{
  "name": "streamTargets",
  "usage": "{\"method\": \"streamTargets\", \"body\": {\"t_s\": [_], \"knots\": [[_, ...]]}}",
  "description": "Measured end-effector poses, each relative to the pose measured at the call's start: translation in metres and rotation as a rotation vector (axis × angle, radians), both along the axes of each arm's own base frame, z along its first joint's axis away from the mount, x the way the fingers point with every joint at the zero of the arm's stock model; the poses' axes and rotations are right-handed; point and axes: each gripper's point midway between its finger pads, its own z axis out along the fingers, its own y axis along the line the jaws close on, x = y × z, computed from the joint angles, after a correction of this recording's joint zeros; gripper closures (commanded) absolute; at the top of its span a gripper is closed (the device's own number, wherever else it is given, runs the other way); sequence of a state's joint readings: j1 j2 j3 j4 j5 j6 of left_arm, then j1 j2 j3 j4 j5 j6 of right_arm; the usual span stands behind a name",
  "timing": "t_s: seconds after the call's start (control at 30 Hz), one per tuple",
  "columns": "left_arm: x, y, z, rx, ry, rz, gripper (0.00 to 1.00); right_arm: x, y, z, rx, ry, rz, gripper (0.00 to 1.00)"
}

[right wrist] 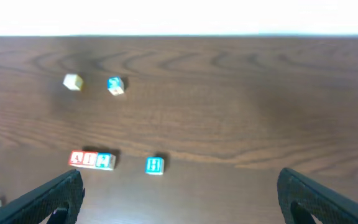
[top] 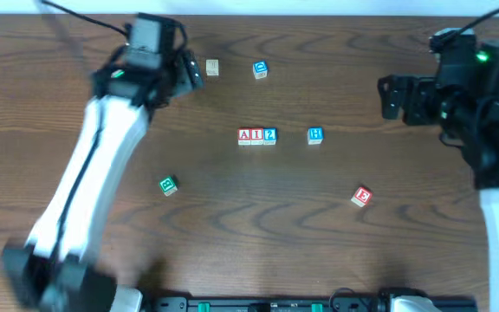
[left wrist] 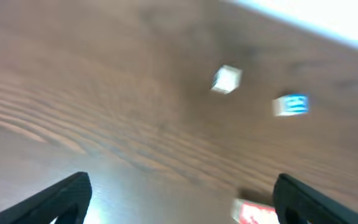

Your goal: Spell out Ai2

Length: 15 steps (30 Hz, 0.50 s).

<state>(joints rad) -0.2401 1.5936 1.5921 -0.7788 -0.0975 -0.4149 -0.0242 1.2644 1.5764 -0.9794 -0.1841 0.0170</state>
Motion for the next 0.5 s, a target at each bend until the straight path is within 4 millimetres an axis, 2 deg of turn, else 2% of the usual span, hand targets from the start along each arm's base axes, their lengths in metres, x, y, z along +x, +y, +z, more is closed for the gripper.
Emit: {"method": "streamTargets", "body": {"t_s": [0.07, 0.17, 0.3, 0.43, 0.5], "knots": [[-0.028, 0.002, 0.041, -0.003, -0.069, -0.016, 0.05, -0.018, 0.000, 0.021, -0.007, -0.051, 0.004, 0.01], [-0.078, 0.010, 0.084, 0.000, -0.141, -0.036, 0.05, -0.058, 0.001, 0.048, -0.014, -0.121, 0.008, 0.01], [-0.126, 0.028, 0.116, 0.014, -0.219, -0.015, 0.05, -0.086, 0.002, 0.067, -0.017, -0.190, 0.008, 0.01], [-0.153, 0.040, 0.134, 0.010, -0.279, 0.002, 0.05, -0.100, 0.002, 0.076, -0.018, -0.231, 0.008, 0.01], [-0.159, 0.042, 0.138, 0.008, -0.294, 0.004, 0.05, -0.102, 0.003, 0.077, -0.019, -0.235, 0.008, 0.01]]}}
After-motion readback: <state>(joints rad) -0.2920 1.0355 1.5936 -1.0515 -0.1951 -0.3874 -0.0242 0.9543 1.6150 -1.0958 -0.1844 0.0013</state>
